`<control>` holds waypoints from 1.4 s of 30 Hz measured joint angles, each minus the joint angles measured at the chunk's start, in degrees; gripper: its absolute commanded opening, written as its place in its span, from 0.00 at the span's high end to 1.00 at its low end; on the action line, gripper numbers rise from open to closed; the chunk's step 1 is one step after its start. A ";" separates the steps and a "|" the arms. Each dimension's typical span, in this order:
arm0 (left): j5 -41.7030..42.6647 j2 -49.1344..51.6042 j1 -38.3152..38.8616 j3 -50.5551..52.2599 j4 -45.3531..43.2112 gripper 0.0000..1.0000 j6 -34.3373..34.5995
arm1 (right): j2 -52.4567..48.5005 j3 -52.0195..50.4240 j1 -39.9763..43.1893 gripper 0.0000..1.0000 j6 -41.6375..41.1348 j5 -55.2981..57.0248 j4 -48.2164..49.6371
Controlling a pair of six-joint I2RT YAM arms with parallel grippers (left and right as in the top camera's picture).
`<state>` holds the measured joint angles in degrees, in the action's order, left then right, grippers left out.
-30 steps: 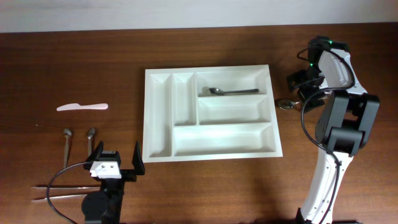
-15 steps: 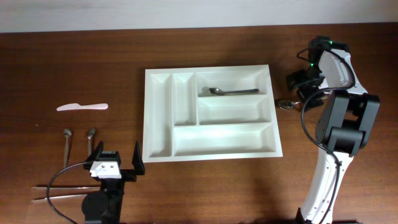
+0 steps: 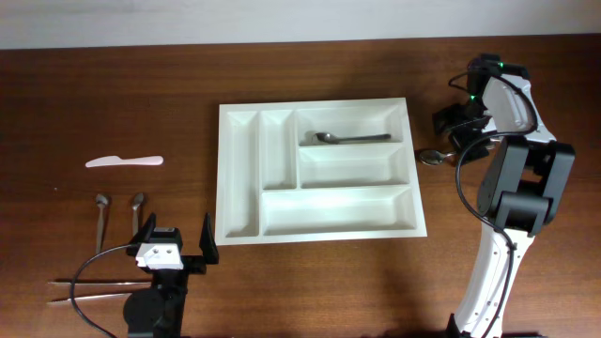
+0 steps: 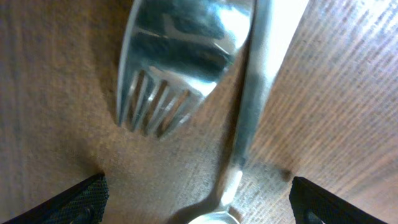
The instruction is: Pack container
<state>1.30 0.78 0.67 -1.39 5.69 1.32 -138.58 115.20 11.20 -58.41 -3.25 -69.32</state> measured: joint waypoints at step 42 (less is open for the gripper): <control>0.00 0.00 0.00 0.00 0.00 0.01 0.00 | 0.00 -0.26 0.00 0.96 -0.11 0.13 0.15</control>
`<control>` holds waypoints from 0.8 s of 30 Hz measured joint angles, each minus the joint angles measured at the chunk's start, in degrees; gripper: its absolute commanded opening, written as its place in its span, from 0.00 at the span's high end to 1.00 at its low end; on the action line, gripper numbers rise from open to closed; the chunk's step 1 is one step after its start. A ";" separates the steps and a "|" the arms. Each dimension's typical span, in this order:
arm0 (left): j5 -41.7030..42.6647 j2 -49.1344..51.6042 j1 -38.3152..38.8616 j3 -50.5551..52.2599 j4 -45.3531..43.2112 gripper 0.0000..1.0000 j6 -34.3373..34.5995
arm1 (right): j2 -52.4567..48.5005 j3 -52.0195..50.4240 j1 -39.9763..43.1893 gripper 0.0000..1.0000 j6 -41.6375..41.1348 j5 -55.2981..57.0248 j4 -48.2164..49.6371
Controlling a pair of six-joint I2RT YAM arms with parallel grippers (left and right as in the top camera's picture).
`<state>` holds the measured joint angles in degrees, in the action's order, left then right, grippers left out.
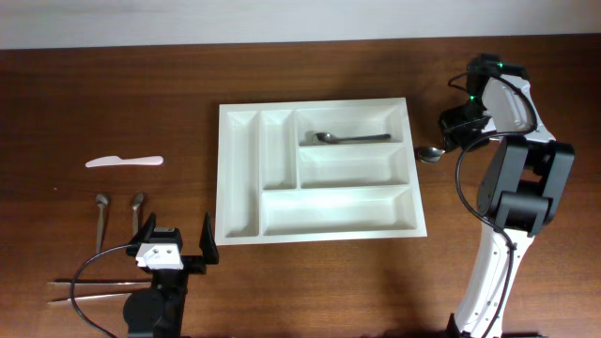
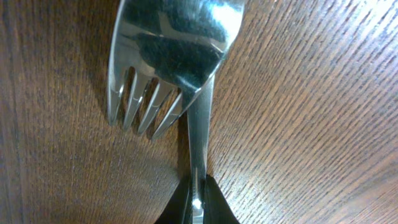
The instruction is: Pack container
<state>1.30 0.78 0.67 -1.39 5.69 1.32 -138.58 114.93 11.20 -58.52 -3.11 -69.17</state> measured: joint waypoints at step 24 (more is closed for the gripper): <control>0.00 0.00 -0.02 0.00 0.00 0.01 0.00 | 6.23 3.06 0.00 0.96 -3.26 0.26 -4.09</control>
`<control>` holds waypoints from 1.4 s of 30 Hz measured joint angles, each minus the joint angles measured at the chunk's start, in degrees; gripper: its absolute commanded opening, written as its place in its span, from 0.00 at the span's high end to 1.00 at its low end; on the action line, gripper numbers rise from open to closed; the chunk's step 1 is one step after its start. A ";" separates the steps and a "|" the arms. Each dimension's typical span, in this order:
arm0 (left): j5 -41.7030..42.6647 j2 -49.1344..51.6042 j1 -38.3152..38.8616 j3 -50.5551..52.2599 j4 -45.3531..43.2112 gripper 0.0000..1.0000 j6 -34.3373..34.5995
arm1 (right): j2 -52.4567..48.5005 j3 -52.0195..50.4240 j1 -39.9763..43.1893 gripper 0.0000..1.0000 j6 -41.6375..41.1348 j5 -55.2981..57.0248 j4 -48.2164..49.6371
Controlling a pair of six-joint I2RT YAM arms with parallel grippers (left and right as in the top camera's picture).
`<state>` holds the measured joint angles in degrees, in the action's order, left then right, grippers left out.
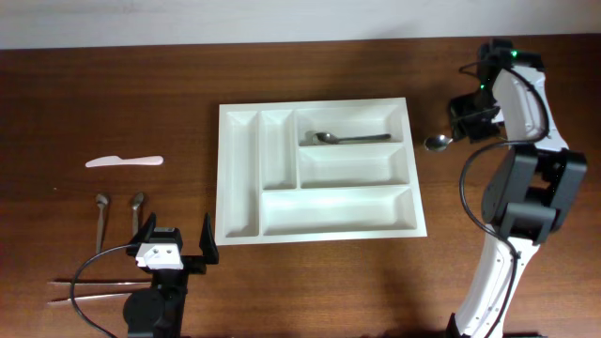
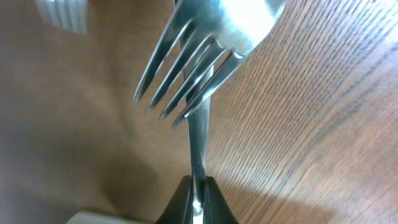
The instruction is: Pack container
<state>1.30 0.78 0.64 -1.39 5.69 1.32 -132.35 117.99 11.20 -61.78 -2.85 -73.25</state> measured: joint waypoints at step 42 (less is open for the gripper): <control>0.00 0.00 0.02 0.00 0.00 0.01 0.00 | 3.82 1.05 -23.37 0.93 -16.11 -1.07 10.01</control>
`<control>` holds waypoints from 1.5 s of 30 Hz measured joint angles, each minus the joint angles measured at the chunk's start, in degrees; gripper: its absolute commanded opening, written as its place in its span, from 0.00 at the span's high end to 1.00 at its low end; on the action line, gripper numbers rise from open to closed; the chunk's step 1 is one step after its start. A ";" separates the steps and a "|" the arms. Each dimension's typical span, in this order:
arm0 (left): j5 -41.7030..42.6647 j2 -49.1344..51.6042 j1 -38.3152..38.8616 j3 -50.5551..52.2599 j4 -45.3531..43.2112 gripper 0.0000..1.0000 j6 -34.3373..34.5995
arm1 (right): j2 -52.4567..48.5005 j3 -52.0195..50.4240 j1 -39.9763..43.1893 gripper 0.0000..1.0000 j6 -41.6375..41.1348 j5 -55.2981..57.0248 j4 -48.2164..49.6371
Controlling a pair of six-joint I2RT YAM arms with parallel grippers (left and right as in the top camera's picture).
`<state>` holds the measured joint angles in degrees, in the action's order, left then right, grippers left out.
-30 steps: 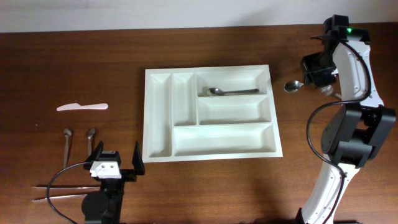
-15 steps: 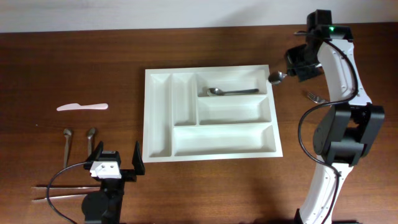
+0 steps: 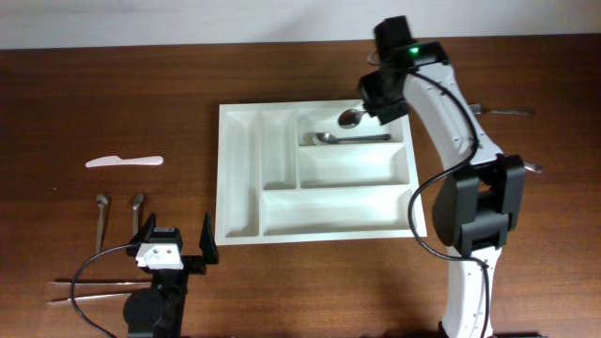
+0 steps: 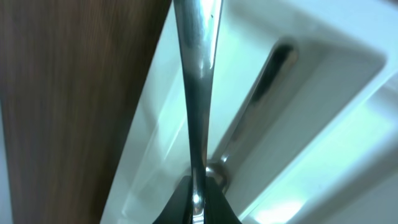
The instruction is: Pack container
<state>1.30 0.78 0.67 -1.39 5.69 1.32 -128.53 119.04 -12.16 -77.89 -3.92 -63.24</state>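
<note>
A white cutlery tray (image 3: 225, 169) with several compartments lies in the middle of the brown table. My right gripper (image 3: 382, 96) hangs over the tray's back right corner, shut on the handle of a metal spoon (image 3: 352, 117). The spoon's bowl points left over the top right compartment. In the right wrist view the gripper (image 4: 196, 200) pinches the handle of the held spoon (image 4: 196, 74), with the tray's rim (image 4: 155, 124) below. Another spoon (image 3: 347, 139) lies in that compartment. My left gripper (image 3: 175, 246) stands open near the front left, holding nothing.
A white knife (image 3: 124, 161) and two small spoons (image 3: 101, 211) (image 3: 138, 207) lie at the left. Thin metal sticks (image 3: 94, 286) lie near the front left edge. More cutlery handles (image 3: 502, 110) (image 3: 531, 168) show on the table right of my right arm.
My right gripper was right of the tray with the spoon lifted off the table. Now it holds the spoon over the tray's top right compartment. The left arm has not moved.
At first my right gripper stood open over a fork and a spoon on the table right of the tray. Then it was shut on the spoon's handle, then raised with it, the fork left behind. Now the spoon hangs over the tray.
</note>
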 measured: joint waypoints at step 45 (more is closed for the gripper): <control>0.00 0.00 -0.02 0.00 0.00 0.01 0.00 | -1.95 2.05 27.76 0.01 -0.04 0.28 -15.72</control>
<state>1.30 0.78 0.64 -1.39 5.69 1.32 -130.48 121.10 15.59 -77.93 -3.64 -78.96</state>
